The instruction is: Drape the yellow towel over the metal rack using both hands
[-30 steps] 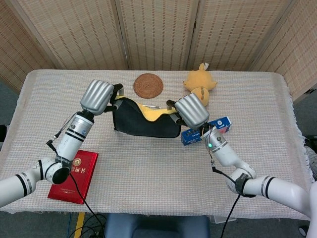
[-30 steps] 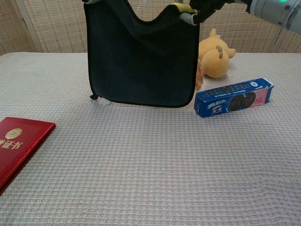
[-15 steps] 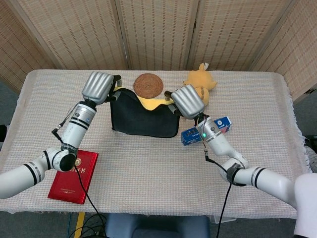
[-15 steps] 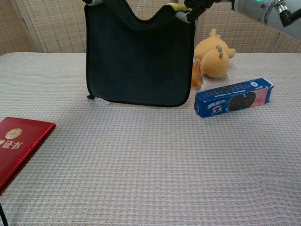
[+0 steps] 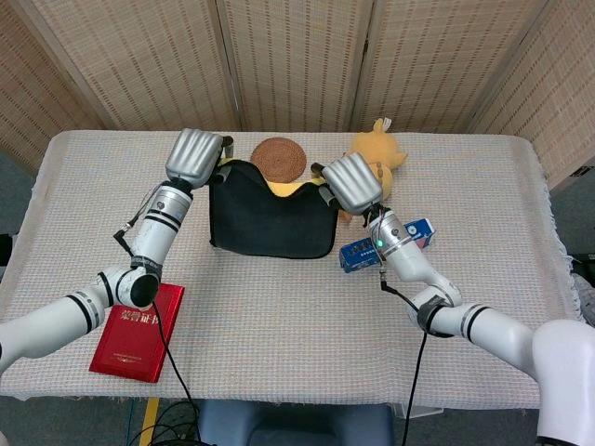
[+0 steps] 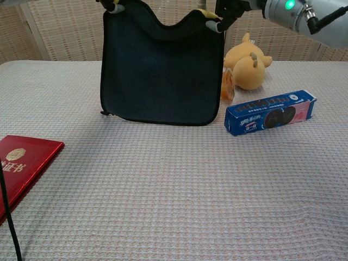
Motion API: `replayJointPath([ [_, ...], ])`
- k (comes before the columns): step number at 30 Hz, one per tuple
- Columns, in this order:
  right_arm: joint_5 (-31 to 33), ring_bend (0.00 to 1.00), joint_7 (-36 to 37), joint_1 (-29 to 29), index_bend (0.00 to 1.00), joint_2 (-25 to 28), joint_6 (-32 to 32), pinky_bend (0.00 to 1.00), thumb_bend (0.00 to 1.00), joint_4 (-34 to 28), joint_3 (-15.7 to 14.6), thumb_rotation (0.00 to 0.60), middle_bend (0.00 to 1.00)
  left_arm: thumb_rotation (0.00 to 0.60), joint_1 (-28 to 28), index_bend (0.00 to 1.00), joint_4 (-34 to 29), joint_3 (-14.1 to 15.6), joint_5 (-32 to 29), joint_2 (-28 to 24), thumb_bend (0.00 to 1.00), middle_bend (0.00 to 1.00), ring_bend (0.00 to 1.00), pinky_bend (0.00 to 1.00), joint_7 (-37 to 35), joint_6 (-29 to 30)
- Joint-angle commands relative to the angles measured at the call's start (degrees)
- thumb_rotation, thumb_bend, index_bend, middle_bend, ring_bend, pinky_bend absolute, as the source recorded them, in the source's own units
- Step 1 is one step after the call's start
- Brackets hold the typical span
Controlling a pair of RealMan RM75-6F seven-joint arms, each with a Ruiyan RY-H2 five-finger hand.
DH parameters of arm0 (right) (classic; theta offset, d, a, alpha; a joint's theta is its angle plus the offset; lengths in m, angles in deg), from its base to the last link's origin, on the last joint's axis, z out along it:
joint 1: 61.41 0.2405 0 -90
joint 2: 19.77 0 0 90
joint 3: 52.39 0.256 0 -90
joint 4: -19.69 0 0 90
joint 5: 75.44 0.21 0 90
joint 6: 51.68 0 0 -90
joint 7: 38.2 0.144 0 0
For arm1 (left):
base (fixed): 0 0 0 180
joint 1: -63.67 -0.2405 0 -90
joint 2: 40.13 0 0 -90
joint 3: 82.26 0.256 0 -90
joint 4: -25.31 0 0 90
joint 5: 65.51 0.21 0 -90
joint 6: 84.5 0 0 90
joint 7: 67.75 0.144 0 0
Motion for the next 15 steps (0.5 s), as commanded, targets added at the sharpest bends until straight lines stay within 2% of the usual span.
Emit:
replayJointPath([
  [1, 1.15, 1.0, -0.5, 0.99, 0.4, -1.14, 0.9, 1.0, 0.45, 2.06, 0.28, 0.6, 1.0, 0.6, 1.48, 0.58, 2.2, 0.36, -1.77, 1.36, 0.45, 0.81, 0.76, 0.99, 1.57, -0.53],
  [10, 4.67, 1.0, -2.42, 3.57, 0.33, -3.73, 3.8, 1.0, 0.43, 7.44, 1.2, 0.6, 1.0, 0.6, 5.28, 0.57, 9.17, 0.54, -8.24, 4.39, 0.45, 0.81, 0.75, 0.98, 6.5, -2.08],
  [12, 4.98, 1.0, -2.5, 3.89, 0.25, -4.02, 4.1, 1.0, 0.4, 7.98, 1.19, 0.6, 1.0, 0.6, 5.77, 0.5, 10.16, 0.78, -9.97, 4.77, 0.44, 0.78, 0.73, 0.98, 7.82, -2.49],
  [15, 5.91, 1.0, -2.71, 4.44, 0.08, -4.48, 4.69, 1.0, 0.3, 8.47, 1.47, 0.6, 1.0, 0.6, 6.59, 0.26, 11.34, 1.38, -15.45, 5.17, 0.31, 0.69, 0.66, 0.97, 11.42, -3.74],
])
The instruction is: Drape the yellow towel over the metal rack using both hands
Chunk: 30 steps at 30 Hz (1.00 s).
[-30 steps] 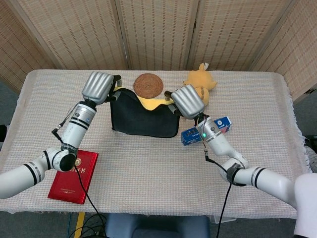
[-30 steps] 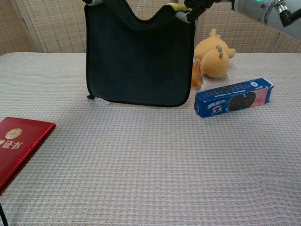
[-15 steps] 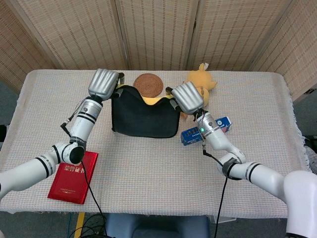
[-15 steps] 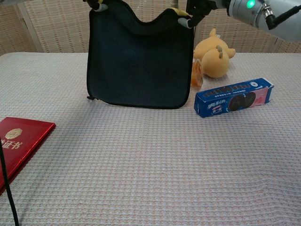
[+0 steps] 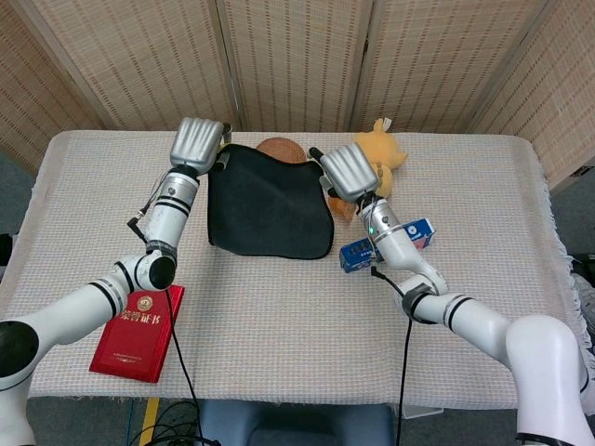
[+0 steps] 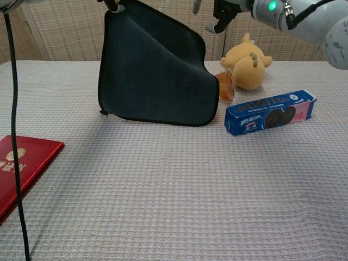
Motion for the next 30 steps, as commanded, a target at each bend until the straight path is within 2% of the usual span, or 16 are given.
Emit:
replayJointPath([
  [1, 0.81, 1.0, -0.1, 0.43, 0.03, -0.34, 0.44, 1.0, 0.25, 0.14, 0.3, 0.6, 1.0, 0.6, 1.21, 0.18, 1.31, 0.84, -5.89, 0.63, 0.26, 0.64, 0.63, 0.97, 4.28, -1.25],
  [4, 0.87, 1.0, -0.19, 0.44, 0.0, -0.31, 0.04, 1.0, 0.21, -0.14, 0.17, 0.6, 1.0, 0.6, 1.49, 0.04, 0.84, 1.68, -9.98, 0.51, 0.2, 0.46, 0.52, 0.93, 7.28, -0.74],
  [6, 0.68, 1.0, 0.03, 0.12, 0.0, -0.06, -0.49, 1.0, 0.21, -0.42, -0.08, 0.6, 1.0, 0.6, 1.45, 0.0, -0.24, 2.17, -12.98, 0.08, 0.18, 0.33, 0.44, 0.88, 9.11, -0.22],
  [8, 0.56, 1.0, 0.37, -0.34, 0.0, 0.43, -0.86, 1.0, 0.21, -0.92, -0.32, 0.6, 1.0, 0.6, 1.23, 0.0, -1.7, 2.29, -15.37, -0.55, 0.15, 0.18, 0.29, 0.73, 9.95, 0.27],
  [11, 0.08, 1.0, 0.81, -1.43, 0.0, 1.73, -1.84, 1.0, 0.21, -2.47, -0.87, 0.6, 1.0, 0.6, 0.66, 0.0, -4.81, 2.27, -18.35, -2.0, 0.12, 0.03, 0.08, 0.48, 10.49, 1.4],
  [14, -0.4, 1.0, 1.1, -2.99, 0.0, 3.8, -3.04, 1.0, 0.21, -5.27, -1.5, 0.6, 1.0, 0.6, -0.66, 0.0, -9.08, 1.96, -18.72, -4.14, 0.12, 0.0, 0.01, 0.39, 8.89, 2.15],
  [21, -1.27, 1.0, 1.18, -8.32, 0.01, 11.26, -5.85, 1.0, 0.21, -15.25, -3.74, 0.6, 0.97, 0.6, -7.31, 0.0, -19.96, 2.67, -11.12, -8.84, 0.12, 0.0, 0.04, 0.37, 0.73, 6.97],
  [27, -2.77, 0.97, -0.91, -13.68, 0.12, 20.8, -7.45, 1.0, 0.24, -26.19, -7.27, 0.6, 0.9, 0.6, -14.85, 0.0, -27.69, 5.11, -2.73, -12.87, 0.12, 0.0, 0.05, 0.37, -5.96, 12.41],
  [30, -3.27, 0.91, -1.26, -16.83, 0.16, 25.68, -8.61, 1.0, 0.26, -31.71, -9.11, 0.6, 0.84, 0.6, -19.29, 0.0, -30.64, 6.42, 2.4, -14.29, 0.12, 0.0, 0.05, 0.37, -9.98, 16.68],
])
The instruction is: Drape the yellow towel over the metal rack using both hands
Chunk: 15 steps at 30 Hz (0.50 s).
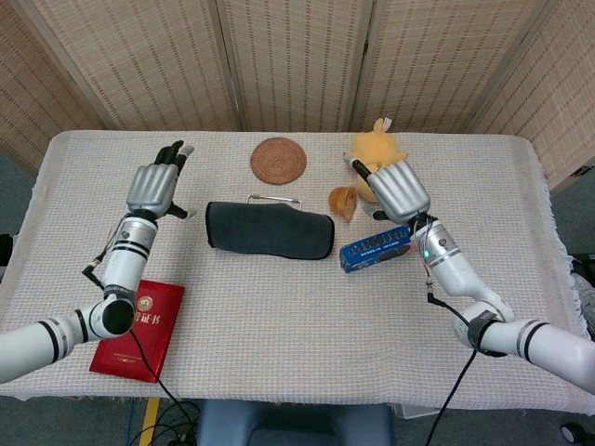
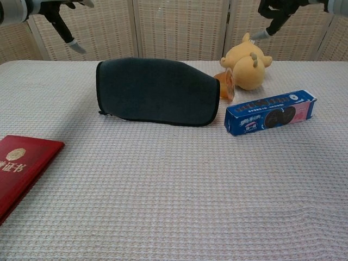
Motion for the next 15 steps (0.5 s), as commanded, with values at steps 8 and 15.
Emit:
replayJointPath([
  [8, -7.39, 0.54, 5.36, -13.14, 0.18, 15.71, -6.42, 0.68, 0.28, -14.58, -8.68, 0.6, 0.55, 0.6, -15.65, 0.03, -8.11, 6.95, 15.41, -5.63, 0.12, 0.02, 0.06, 0.37, -11.22, 13.16],
  [15, -13.36, 0.29, 9.55, -22.84, 0.18, 17.47, -17.25, 0.44, 0.29, -13.72, -13.15, 0.6, 0.36, 0.6, -25.17, 0.06, -9.38, 11.85, 22.07, -7.06, 0.12, 0.04, 0.06, 0.37, -13.28, 22.05],
])
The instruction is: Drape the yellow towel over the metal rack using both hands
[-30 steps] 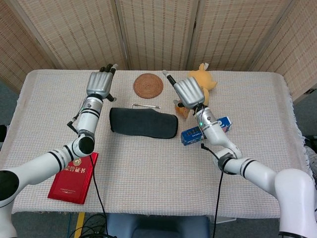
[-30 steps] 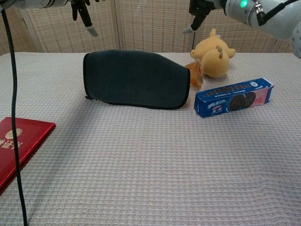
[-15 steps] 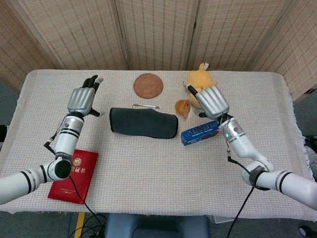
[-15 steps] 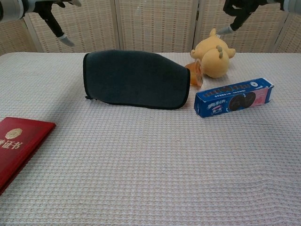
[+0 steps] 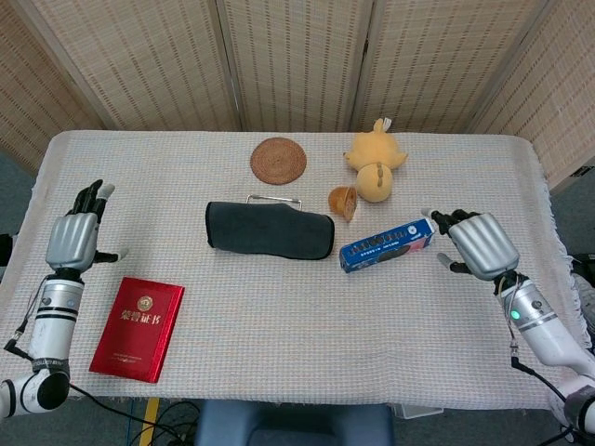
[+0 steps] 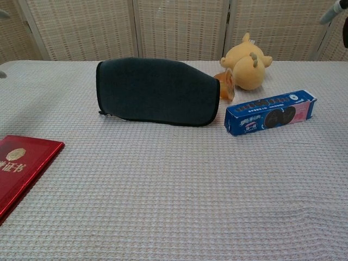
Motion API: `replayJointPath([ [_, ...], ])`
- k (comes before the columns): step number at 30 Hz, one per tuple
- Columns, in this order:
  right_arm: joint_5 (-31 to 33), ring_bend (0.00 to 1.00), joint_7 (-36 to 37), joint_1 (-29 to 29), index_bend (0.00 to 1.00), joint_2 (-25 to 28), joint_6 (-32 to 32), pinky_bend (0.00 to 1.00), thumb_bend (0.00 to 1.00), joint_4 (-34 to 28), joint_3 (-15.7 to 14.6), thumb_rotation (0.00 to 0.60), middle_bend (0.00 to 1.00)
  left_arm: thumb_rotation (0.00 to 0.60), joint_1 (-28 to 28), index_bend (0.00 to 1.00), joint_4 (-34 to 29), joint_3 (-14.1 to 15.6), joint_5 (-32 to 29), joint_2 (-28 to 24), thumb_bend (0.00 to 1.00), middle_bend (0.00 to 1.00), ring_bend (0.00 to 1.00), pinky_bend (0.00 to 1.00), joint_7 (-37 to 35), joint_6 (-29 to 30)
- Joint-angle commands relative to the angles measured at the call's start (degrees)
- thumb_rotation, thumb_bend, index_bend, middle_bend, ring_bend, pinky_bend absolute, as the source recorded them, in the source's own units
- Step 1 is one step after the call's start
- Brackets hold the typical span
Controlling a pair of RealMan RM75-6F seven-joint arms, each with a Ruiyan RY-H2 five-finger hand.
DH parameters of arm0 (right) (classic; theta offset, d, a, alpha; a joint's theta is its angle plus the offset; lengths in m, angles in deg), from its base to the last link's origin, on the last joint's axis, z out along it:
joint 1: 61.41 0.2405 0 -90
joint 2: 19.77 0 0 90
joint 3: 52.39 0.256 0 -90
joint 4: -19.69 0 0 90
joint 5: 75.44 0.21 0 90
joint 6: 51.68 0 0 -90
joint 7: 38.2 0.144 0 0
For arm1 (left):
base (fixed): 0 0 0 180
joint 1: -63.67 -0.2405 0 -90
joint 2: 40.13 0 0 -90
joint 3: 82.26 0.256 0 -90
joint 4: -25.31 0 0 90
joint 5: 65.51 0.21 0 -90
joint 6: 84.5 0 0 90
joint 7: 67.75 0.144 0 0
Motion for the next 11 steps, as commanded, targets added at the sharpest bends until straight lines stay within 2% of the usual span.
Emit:
replayJointPath([
  [1, -3.32, 0.28, 2.38, -5.74, 0.18, 0.5, -6.46, 0.43, 0.29, 1.0, -2.8, 0.6, 0.35, 0.6, -4.93, 0.06, -1.2, 3.07, 3.52, -1.03, 0.12, 0.04, 0.06, 0.37, -1.15, 4.84],
  [5, -4.68, 0.27, 3.44, -10.51, 0.18, -1.19, -11.67, 0.42, 0.29, 2.61, -4.33, 0.6, 0.34, 0.6, -9.87, 0.08, -1.84, 5.14, 6.88, -0.66, 0.12, 0.05, 0.06, 0.37, -1.6, 10.19],
  [11, -4.83, 0.27, 4.04, -16.0, 0.18, -3.11, -15.18, 0.42, 0.29, 3.34, -6.3, 0.6, 0.34, 0.6, -16.14, 0.1, -2.74, 7.69, 12.82, 0.13, 0.12, 0.05, 0.07, 0.36, -1.67, 16.97],
])
